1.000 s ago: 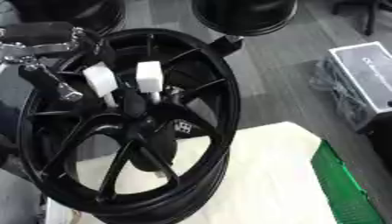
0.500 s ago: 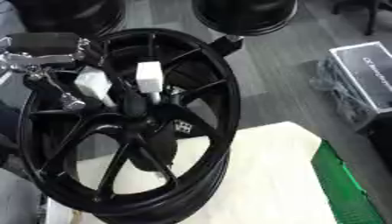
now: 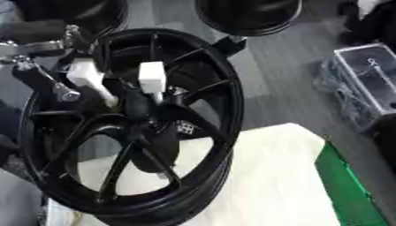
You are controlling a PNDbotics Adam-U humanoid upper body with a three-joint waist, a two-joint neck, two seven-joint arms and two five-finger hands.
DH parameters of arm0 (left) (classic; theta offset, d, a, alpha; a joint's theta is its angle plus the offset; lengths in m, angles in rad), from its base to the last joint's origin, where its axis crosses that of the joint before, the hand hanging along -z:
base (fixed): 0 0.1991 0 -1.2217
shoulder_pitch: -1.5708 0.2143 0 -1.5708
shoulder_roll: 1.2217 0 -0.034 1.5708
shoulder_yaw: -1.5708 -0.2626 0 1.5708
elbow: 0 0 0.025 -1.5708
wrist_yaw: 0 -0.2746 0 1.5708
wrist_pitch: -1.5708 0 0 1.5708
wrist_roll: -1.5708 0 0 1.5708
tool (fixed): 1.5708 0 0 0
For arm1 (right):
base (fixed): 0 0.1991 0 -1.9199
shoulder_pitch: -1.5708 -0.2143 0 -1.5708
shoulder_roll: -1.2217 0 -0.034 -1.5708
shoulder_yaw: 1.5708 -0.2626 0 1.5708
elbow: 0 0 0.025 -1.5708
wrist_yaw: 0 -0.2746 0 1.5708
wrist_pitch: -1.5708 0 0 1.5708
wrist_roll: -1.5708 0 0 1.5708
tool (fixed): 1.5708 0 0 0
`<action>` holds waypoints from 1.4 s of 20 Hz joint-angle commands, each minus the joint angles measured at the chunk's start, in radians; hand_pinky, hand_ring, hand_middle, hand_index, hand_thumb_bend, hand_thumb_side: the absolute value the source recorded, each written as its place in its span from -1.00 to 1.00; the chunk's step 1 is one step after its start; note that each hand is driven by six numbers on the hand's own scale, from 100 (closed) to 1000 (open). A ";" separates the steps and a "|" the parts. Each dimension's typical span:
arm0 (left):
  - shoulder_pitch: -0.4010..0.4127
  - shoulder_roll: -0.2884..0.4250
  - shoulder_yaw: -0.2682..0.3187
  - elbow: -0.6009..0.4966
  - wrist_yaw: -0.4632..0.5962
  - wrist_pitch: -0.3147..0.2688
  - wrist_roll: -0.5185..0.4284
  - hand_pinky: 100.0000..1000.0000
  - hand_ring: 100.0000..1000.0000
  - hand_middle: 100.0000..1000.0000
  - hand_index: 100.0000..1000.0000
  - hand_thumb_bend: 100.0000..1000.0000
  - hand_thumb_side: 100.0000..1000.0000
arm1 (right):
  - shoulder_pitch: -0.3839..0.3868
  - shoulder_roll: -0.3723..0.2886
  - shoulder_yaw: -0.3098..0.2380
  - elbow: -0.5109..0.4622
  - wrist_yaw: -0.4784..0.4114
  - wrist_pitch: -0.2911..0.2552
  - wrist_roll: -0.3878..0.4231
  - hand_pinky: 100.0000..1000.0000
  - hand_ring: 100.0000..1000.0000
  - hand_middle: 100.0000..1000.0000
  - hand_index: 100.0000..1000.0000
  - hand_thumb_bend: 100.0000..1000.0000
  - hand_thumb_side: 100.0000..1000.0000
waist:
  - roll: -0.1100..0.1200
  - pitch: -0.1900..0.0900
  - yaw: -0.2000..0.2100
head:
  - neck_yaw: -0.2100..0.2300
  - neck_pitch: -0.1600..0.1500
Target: Pull the pin out of the wheel hub.
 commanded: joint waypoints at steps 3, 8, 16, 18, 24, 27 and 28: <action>-0.036 0.083 0.084 -0.074 0.088 -0.301 -0.334 -0.15 -0.83 -0.86 -0.40 -0.82 -1.00 | -0.004 -0.025 -0.008 -0.008 0.000 -0.002 0.001 0.26 -0.10 0.16 0.47 -1.00 0.33 | -0.003 -0.020 0.008 | -0.007 -0.002; 0.016 0.189 0.193 -0.155 0.166 -0.253 -0.319 -0.08 -0.77 -0.79 -0.34 -0.72 -1.00 | 0.004 -0.028 -0.024 -0.006 0.002 0.000 -0.013 0.26 -0.10 0.16 0.47 -1.00 0.32 | -0.002 -0.027 0.038 | -0.030 -0.002; 0.233 0.323 0.386 -0.058 0.237 -0.134 -0.318 -0.02 -0.62 -0.62 -0.17 -0.62 -1.00 | 0.008 -0.018 -0.044 -0.007 0.002 0.004 -0.032 0.26 -0.10 0.16 0.47 -1.00 0.33 | -0.019 -0.021 0.091 | -0.059 -0.002; 0.289 0.318 0.396 -0.004 0.207 -0.101 -0.330 -0.02 -0.60 -0.60 -0.16 -0.67 -1.00 | 0.008 -0.015 -0.045 -0.007 0.002 0.005 -0.033 0.26 -0.10 0.16 0.47 -1.00 0.34 | -0.022 -0.018 0.092 | -0.063 -0.002; 0.438 0.261 0.447 0.155 0.111 -0.005 -0.334 0.00 -0.52 -0.47 -0.04 -0.54 -1.00 | 0.008 -0.006 -0.034 -0.009 0.001 0.006 -0.025 0.26 -0.10 0.16 0.47 -1.00 0.34 | -0.033 -0.015 0.051 | -0.039 -0.002; 0.420 0.215 0.475 0.234 0.062 0.021 -0.312 0.08 -0.28 -0.14 0.23 -0.16 -0.97 | 0.006 -0.002 -0.028 -0.009 -0.001 0.005 -0.018 0.26 -0.10 0.16 0.47 -1.00 0.34 | -0.037 -0.013 0.040 | -0.029 -0.002; 0.405 0.200 0.481 0.263 0.044 0.024 -0.296 0.11 -0.16 0.06 0.38 0.06 -0.80 | 0.005 -0.001 -0.027 -0.008 -0.001 0.005 -0.016 0.26 -0.10 0.16 0.47 -1.00 0.34 | -0.038 -0.013 0.037 | -0.028 -0.002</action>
